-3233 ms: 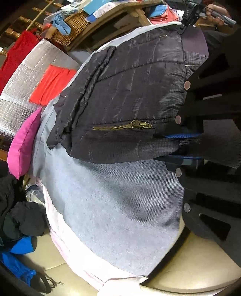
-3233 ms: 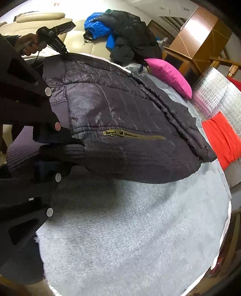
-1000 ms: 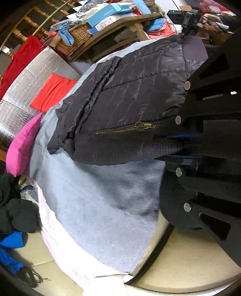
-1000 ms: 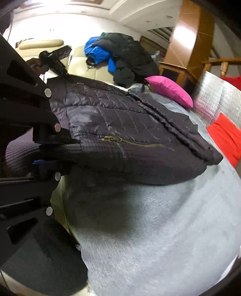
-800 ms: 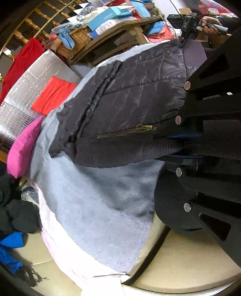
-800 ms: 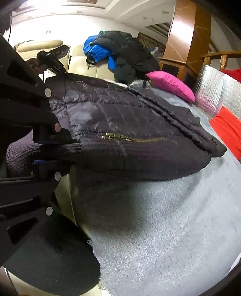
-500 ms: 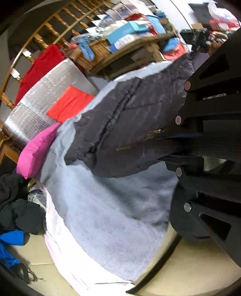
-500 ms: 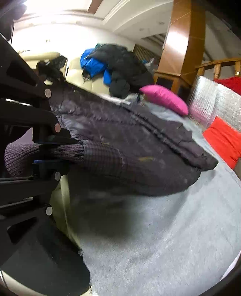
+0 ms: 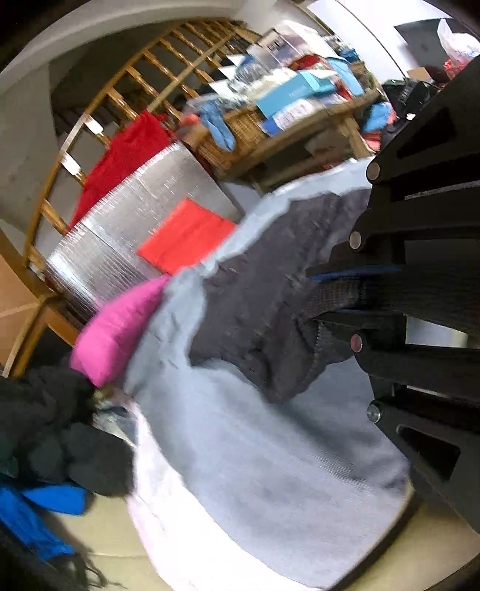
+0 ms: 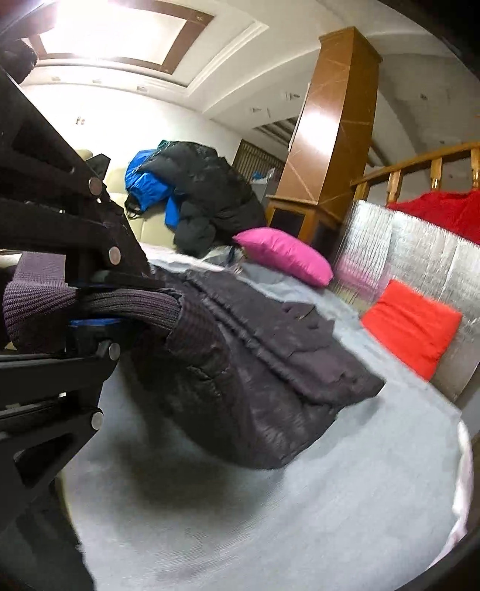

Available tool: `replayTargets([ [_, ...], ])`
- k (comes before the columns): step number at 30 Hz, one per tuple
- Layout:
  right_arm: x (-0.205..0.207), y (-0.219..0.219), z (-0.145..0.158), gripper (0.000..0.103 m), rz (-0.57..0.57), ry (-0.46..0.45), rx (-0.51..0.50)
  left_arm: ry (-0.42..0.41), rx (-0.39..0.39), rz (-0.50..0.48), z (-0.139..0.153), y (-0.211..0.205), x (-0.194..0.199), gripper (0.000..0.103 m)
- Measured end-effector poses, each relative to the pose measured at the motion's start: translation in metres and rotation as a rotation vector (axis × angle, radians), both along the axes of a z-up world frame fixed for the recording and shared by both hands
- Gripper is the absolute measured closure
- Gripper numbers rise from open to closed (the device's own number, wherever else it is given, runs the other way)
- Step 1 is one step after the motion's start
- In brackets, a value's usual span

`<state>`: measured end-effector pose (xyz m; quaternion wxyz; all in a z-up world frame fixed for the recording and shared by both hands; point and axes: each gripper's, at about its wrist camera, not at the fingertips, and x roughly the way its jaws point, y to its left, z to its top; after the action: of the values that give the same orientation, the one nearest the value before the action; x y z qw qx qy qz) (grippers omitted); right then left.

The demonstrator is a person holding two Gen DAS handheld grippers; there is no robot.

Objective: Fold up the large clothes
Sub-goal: 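Fold the held hem up toward the collar with both tools and release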

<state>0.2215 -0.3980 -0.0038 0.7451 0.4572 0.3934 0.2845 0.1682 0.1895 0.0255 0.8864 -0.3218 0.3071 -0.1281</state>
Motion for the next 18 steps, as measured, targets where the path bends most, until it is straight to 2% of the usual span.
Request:
replayTargets([
  [2, 0.005, -0.004, 0.010, 0.092, -0.018, -0.037, 0.000, -0.023, 0.005, 0.013, 0.003, -0.001, 0.004, 0.088],
  [4, 0.010, -0.007, 0.010, 0.092, -0.039, -0.047, 0.007, 0.018, -0.007, 0.019, -0.008, -0.003, 0.017, 0.089],
  [7, 0.019, -0.008, -0.003, 0.092, -0.044, -0.010, 0.017, 0.055, 0.010, 0.010, -0.016, -0.004, 0.027, 0.089],
  [11, 0.033, -0.001, 0.006, 0.092, -0.025, -0.039, 0.001, 0.015, 0.038, -0.011, 0.001, -0.006, 0.042, 0.089],
  [18, 0.103, -0.002, 0.041, 0.092, -0.053, -0.138, -0.009, -0.057, 0.056, -0.010, 0.035, -0.008, 0.121, 0.088],
])
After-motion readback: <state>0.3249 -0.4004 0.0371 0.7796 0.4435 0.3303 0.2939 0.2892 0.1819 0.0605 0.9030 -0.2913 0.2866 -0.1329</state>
